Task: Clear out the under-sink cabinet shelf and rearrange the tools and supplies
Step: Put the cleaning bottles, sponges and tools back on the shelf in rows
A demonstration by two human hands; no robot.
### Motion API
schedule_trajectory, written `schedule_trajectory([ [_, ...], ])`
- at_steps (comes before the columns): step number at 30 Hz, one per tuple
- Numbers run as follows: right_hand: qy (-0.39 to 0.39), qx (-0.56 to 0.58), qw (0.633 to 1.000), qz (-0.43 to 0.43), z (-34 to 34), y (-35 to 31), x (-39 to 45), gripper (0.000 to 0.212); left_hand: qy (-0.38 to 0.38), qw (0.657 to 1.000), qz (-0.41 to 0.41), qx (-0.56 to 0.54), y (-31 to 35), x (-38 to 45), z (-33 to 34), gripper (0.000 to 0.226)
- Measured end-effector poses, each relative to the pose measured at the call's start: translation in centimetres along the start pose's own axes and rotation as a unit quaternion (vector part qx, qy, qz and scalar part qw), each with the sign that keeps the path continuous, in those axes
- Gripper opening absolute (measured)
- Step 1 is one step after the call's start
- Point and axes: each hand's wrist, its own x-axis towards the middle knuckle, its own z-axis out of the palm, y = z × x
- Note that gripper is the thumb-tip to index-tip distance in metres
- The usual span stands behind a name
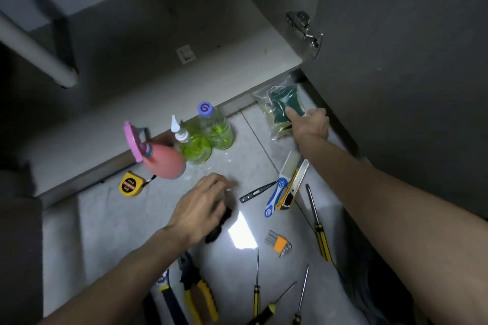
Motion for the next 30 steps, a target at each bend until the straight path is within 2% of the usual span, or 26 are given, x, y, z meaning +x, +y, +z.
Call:
schedule_trajectory([
  [3,0.022,-0.016,1.0,0.001,0.3,0.1,-1.0,0.083,0.008,0.995,-0.101,-0.01,-0.7,-3.2,0.2,0.028],
  [5,0.053,0.001,0.998,-0.017,0.4,1.0,-2.0,0.08,0.019,0.984,-0.178,-0.021,-0.9,-5.4,0.5,0.023],
  [8,0.078,0.038,0.996,-0.026,0.2,3.7,-4.5,0.066,0.027,0.962,-0.269,-0.029,-0.9,-8.3,1.4,0.012],
  [10,0.031,0.014,0.999,-0.023,0.1,6.3,-6.8,0.05,0.029,0.944,-0.327,-0.027,-0.9,-10.3,2.2,0.012],
  [12,-0.055,-0.058,0.996,-0.041,0.1,9.1,-9.2,0.032,0.036,0.93,-0.365,-0.034,-0.8,-12.4,3.2,0.016],
  [14,-0.142,-0.152,0.973,-0.098,-0.1,11.6,-12.2,0.025,0.048,0.919,-0.387,-0.049,-0.7,-14.2,4.3,0.015],
  [16,-0.22,-0.251,0.927,-0.174,-0.4,14.1,-15.2,0.029,0.055,0.915,-0.395,-0.055,-0.5,-15.3,5.3,0.013],
  [18,-0.306,-0.341,0.856,-0.238,-0.7,16.4,-18.2,0.027,0.054,0.915,-0.394,-0.064,0.0,-16.1,6.2,0.013],
  [19,-0.355,-0.38,0.807,-0.281,-1.1,17.4,-19.4,0.028,0.048,0.917,-0.39,-0.068,0.5,-16.6,6.7,0.013],
  [22,-0.46,-0.469,0.618,-0.432,-2.5,19.6,-22.3,0.039,0.034,0.93,-0.358,-0.071,1.9,-17.8,7.8,0.015],
  [23,-0.474,-0.482,0.571,-0.466,-2.9,20.3,-23.0,0.042,0.027,0.937,-0.342,-0.068,2.4,-17.9,8.1,0.017],
  [24,-0.478,-0.494,0.541,-0.485,-3.1,21.1,-23.6,0.044,0.011,0.943,-0.326,-0.059,2.8,-17.8,8.4,0.02],
  [26,-0.457,-0.521,0.518,-0.502,-3.4,22.3,-24.1,0.043,-0.041,0.954,-0.297,-0.023,3.3,-17.4,8.9,0.023],
  [30,-0.42,-0.547,0.522,-0.501,-3.1,23.3,-24.1,0.037,-0.123,0.956,-0.261,0.043,2.4,-16.8,9.1,0.028],
])
